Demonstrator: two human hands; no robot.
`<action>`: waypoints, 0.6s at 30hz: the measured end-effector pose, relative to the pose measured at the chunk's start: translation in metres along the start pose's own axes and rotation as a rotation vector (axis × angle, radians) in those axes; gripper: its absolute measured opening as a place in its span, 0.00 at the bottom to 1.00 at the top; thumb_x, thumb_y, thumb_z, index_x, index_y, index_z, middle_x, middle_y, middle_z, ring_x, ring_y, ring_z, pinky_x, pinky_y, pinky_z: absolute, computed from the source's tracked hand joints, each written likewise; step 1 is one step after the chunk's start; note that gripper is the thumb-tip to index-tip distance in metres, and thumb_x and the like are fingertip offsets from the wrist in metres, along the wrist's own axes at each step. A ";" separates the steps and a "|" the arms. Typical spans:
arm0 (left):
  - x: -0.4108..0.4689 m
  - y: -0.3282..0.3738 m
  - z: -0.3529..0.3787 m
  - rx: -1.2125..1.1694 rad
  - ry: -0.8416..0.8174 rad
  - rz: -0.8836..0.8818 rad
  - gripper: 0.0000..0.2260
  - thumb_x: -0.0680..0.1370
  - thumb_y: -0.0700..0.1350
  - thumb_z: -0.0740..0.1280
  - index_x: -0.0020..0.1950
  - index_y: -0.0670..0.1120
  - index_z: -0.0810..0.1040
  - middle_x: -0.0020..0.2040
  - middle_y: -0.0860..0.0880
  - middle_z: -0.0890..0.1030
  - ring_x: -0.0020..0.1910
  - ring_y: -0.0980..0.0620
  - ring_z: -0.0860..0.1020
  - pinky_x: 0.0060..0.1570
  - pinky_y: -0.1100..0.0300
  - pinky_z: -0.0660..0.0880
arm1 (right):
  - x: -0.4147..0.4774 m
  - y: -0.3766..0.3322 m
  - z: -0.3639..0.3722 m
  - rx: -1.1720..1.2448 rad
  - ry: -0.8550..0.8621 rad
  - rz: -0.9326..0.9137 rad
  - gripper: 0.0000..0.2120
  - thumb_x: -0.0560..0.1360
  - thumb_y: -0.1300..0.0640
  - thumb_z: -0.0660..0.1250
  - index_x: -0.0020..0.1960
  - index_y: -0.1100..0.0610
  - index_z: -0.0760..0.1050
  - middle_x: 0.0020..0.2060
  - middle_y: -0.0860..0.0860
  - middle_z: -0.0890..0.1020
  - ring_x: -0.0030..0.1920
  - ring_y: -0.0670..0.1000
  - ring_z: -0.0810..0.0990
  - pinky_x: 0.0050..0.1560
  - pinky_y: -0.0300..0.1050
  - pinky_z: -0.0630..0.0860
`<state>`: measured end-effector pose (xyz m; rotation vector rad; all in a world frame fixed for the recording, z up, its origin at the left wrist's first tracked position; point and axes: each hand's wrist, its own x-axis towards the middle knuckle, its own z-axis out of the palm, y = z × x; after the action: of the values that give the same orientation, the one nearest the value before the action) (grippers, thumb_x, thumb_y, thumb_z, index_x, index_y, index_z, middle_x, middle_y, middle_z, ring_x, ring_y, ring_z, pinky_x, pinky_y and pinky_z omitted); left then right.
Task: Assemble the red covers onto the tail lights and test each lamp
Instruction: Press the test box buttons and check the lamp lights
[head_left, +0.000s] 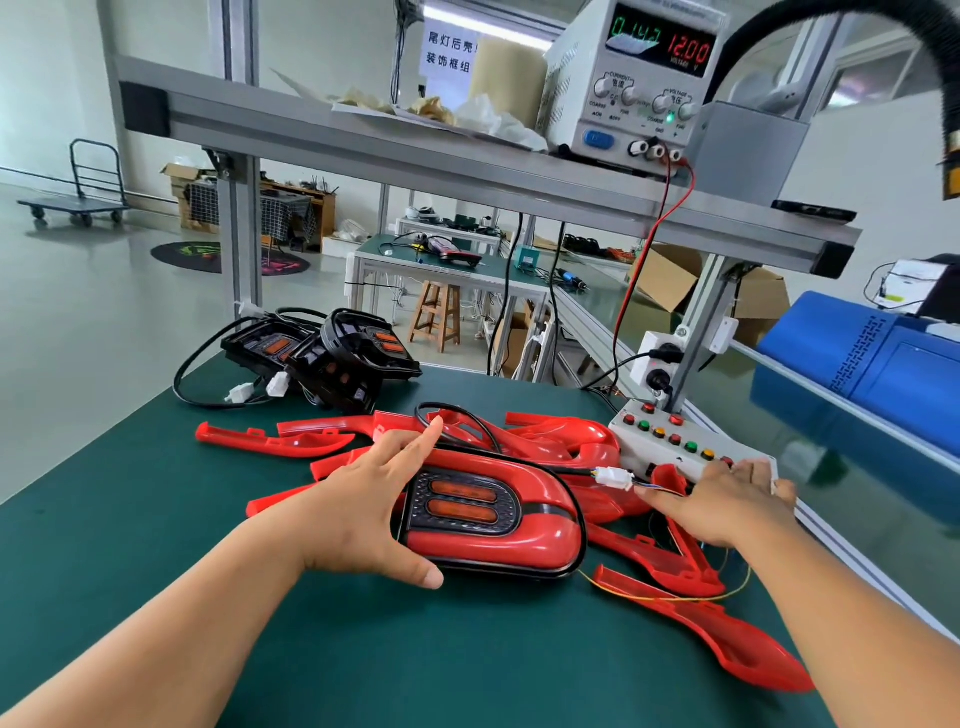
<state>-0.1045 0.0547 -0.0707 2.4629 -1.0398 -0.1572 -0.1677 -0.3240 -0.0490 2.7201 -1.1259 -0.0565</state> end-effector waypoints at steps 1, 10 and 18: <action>0.000 0.000 0.000 -0.002 -0.001 0.000 0.59 0.57 0.74 0.72 0.65 0.72 0.24 0.71 0.68 0.46 0.77 0.50 0.50 0.74 0.47 0.59 | 0.000 0.000 0.000 0.003 0.000 0.000 0.61 0.54 0.13 0.44 0.71 0.55 0.65 0.72 0.58 0.65 0.73 0.57 0.60 0.63 0.53 0.60; -0.001 0.001 -0.001 -0.017 0.003 0.010 0.60 0.58 0.72 0.73 0.66 0.72 0.25 0.68 0.71 0.47 0.77 0.50 0.52 0.73 0.49 0.60 | 0.001 -0.001 0.002 -0.008 -0.012 -0.003 0.60 0.56 0.13 0.43 0.72 0.54 0.65 0.73 0.58 0.64 0.73 0.58 0.59 0.62 0.54 0.60; 0.002 -0.002 0.001 0.007 0.038 0.025 0.61 0.55 0.73 0.72 0.64 0.69 0.22 0.71 0.67 0.48 0.76 0.57 0.54 0.75 0.54 0.56 | 0.000 -0.002 0.000 -0.036 -0.019 -0.002 0.63 0.54 0.13 0.41 0.74 0.56 0.63 0.73 0.59 0.64 0.73 0.59 0.60 0.64 0.54 0.60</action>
<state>-0.1024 0.0543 -0.0720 2.4484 -1.0565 -0.0977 -0.1661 -0.3228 -0.0497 2.6943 -1.1167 -0.1028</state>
